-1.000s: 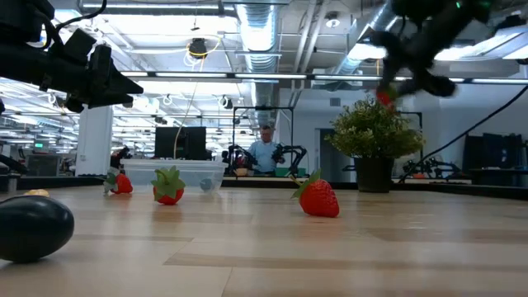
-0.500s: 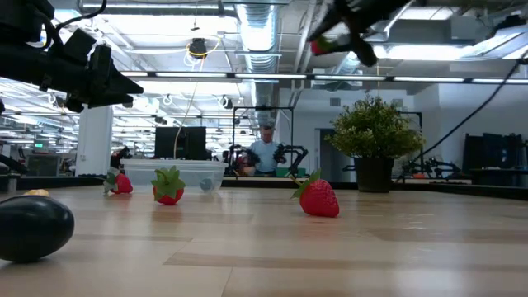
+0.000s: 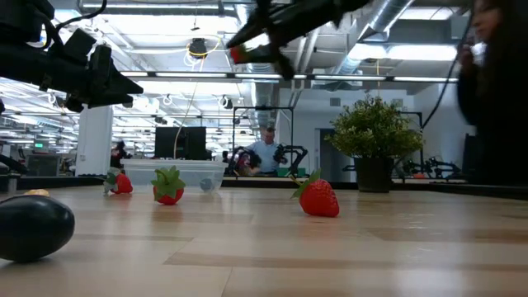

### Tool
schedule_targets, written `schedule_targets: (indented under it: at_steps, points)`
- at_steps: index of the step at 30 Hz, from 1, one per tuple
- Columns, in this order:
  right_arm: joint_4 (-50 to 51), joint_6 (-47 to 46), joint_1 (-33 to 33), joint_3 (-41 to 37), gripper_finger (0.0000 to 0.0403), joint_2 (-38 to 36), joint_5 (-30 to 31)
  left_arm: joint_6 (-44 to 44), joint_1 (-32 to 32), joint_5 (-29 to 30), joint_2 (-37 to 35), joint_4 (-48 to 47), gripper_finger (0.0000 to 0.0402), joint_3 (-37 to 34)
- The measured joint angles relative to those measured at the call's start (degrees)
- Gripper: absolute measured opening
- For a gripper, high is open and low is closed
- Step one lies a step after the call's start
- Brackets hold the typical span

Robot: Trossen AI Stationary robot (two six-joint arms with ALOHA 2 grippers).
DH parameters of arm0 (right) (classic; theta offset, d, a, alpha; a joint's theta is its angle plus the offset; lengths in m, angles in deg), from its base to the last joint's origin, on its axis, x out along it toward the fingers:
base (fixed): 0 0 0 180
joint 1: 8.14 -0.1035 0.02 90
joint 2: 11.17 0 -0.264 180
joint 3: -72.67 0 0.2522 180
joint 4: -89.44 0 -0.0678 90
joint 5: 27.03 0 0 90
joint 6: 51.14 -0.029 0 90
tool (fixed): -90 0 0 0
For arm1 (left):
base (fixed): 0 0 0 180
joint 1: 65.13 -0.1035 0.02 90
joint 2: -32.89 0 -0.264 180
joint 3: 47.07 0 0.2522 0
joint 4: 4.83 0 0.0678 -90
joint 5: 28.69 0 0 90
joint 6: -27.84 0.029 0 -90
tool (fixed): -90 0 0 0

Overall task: Pick and placing Produce into tupperware
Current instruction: Put the strawberry into the transparent bin

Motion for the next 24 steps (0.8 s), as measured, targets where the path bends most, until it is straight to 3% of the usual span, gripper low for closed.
schedule_targets:
  at_steps: [5, 10, 19, 24]
  points:
    - [-0.04, 1.25, -0.63, 7.55, 0.0147, 9.27, -3.28, 0.01, -0.02, 0.03, -0.02, 0.0, 0.0236, 0.0]
    - [-0.01, 0.89, -0.78, 12.34, 0.0173, 17.06, -5.63, 0.01, -0.02, 0.03, 0.0, 0.0, 0.0236, 0.0]
    - [0.27, 0.73, -0.75, 16.31, 0.0147, 26.55, -6.82, 0.01, -0.02, 0.02, -0.01, 0.0, 0.0236, 0.01]
    - [0.83, -0.87, -0.65, 16.81, 0.0175, 29.4, -6.8, 0.01, -0.02, 0.01, -0.02, 0.0, 0.0236, 0.0]
